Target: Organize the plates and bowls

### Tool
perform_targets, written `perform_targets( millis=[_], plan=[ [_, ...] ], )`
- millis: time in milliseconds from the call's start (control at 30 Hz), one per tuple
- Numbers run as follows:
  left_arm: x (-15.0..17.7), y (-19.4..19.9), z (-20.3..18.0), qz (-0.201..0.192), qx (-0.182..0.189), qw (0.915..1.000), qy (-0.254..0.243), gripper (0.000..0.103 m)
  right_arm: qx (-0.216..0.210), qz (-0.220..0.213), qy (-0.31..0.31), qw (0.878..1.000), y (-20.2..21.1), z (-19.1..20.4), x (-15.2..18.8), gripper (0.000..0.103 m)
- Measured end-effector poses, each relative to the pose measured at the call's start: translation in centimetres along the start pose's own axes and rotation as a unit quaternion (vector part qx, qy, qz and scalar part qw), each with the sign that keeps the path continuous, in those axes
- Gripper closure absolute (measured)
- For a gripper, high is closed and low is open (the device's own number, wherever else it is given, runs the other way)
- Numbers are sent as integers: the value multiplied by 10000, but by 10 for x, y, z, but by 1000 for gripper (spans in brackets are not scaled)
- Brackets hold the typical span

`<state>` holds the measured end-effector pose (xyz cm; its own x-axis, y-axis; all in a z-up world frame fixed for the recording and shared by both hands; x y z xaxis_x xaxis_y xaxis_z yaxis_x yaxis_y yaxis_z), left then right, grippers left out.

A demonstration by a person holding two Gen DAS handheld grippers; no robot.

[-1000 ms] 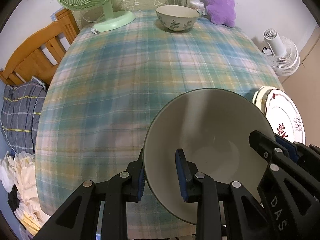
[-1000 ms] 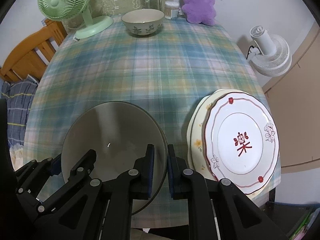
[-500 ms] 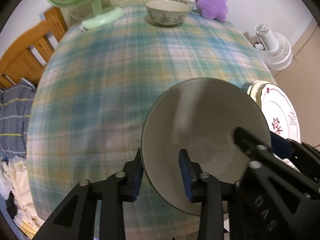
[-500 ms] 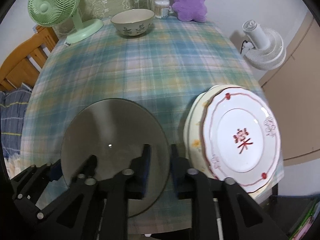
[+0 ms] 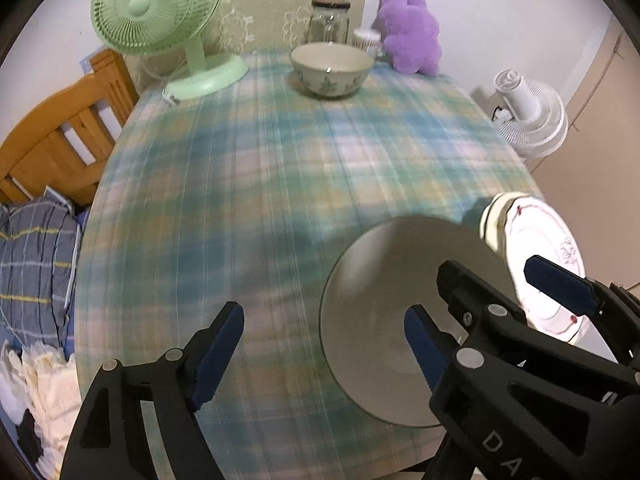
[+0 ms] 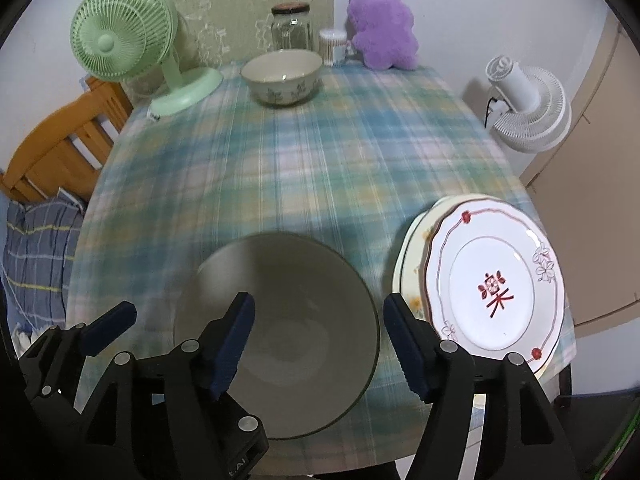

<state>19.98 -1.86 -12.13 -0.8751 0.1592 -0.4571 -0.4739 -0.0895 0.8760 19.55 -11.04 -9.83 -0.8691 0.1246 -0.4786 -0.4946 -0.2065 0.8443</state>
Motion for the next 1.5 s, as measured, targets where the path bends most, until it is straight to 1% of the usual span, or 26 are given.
perform_targets(
  millis=[133,333,467,567,700,800,900,1033,1200,1400,1500],
  plan=[
    [-14,8,-1,-169,77,9998,-18,19,46,-152,-19,9999,10,1,-12,33],
    [-43,15,-8,-336,-3,9994,81,19,3,-246,174,9995,20,-3,-39,33],
    [-69,17,-14,-469,-143,9984,284,19,-97,-345,353,9987,21,-9,-67,33],
    [-91,18,-15,-528,-324,9965,555,19,-232,-413,546,9974,21,-13,-91,33],
    [-118,15,-18,-574,-552,9937,788,19,-412,-461,798,9949,18,-18,-123,33],
    [-136,6,-20,-540,-729,9914,944,19,-524,-439,980,9928,10,-26,-149,33],
    [-152,-4,-22,-469,-844,9892,1101,19,-483,-389,1058,9925,1,-34,-167,33],
    [-173,-16,-23,-452,-1103,9860,1169,19,-642,-354,1179,9903,-14,-38,-194,33],
    [-200,-35,-21,-370,-1232,9833,1285,20,-856,-319,1214,9884,-36,-41,-223,33],
    [-235,-61,-18,-421,-1363,9809,1326,20,-926,-357,1195,9879,-64,-45,-261,33],
    [-250,-75,-16,-411,-1367,9810,1315,21,-929,-348,1165,9882,-79,-46,-275,33]
  ],
)
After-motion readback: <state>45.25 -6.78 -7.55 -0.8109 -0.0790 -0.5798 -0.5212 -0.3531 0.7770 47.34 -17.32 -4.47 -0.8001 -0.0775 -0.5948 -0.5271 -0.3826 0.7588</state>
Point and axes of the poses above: each gripper's, at about its wrist camera, not at the fingertips, and y roughly against the way its jaws point, z to its left, x to its underside, the point moved 9 cm from there along -y, roughly the way its jaws point, and after that the axes turned 15 degrees about -x, right-handed, at the moved point
